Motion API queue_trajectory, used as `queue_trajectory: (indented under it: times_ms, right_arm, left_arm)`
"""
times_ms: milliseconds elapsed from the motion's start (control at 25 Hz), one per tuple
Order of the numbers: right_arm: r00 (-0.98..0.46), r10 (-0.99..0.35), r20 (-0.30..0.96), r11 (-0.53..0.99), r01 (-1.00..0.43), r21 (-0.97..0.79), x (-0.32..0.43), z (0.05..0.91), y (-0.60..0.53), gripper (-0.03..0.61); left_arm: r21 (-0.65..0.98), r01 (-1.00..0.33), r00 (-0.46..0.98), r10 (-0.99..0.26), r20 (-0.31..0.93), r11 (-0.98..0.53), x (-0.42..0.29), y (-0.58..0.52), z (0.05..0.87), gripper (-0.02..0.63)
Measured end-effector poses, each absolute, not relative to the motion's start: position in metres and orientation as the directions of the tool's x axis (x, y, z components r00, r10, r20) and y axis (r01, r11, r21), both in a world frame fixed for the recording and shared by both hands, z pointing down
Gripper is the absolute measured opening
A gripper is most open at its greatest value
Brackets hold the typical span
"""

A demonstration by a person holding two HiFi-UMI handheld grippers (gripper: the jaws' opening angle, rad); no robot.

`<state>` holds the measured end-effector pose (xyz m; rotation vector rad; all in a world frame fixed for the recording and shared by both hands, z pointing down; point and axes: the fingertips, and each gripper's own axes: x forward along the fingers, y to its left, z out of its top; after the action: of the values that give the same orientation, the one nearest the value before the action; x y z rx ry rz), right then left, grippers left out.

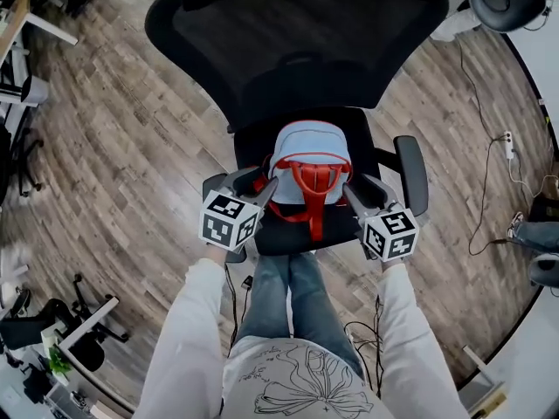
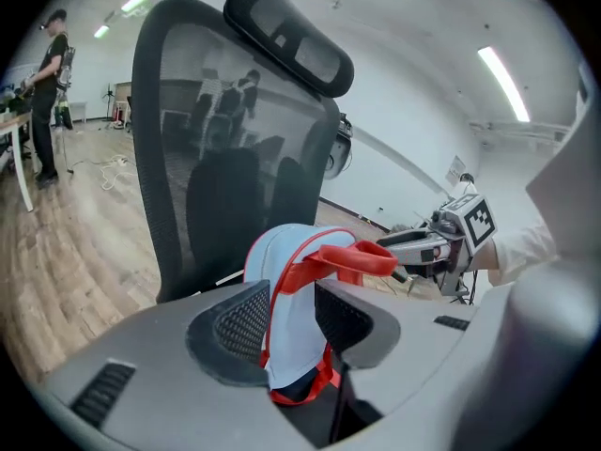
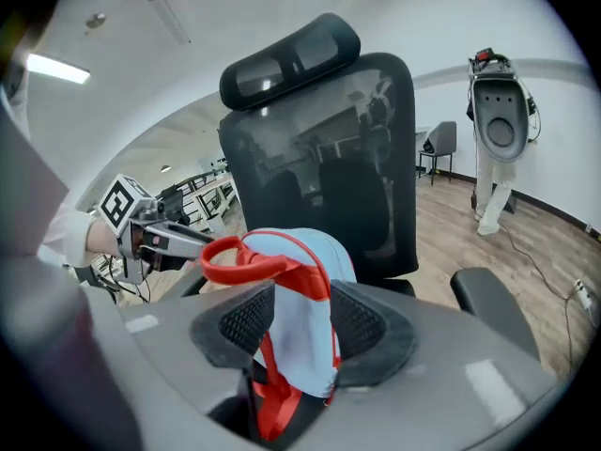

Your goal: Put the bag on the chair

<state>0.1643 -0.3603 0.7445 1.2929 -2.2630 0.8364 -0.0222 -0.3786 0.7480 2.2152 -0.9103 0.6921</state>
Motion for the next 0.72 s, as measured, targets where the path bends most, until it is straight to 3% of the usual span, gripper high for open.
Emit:
queue_trajectory:
  times_ms: [400,640,720]
  right_arm:
    - [-0.449,-0.807,0.384,0.375,-0.891,-0.255,0.164,0.603,-0.372,0.181]
    - [-0.408,-0.863,0.298,0.360,-0.910,-0.206,0.160,0.531,-0.375,0.179]
    - [-0.399,-0.882,0.250,0.363,-0.914,-0.179,0.158,0.505,-0.370,0.153]
  left_arm:
    - [0.242,-0.819,0.567,-0.669,0.480,-0.520,-0.033,-0.386,0.597,0.132]
    - [0.211,-0.849,0.528,-0.759,0.381,-0.484,-0.037,-0.389,0.515,0.124]
    - [0.209,-0.847,0.532,-0.775,0.340,-0.489,-0.034,-0.383,0.493,0.112]
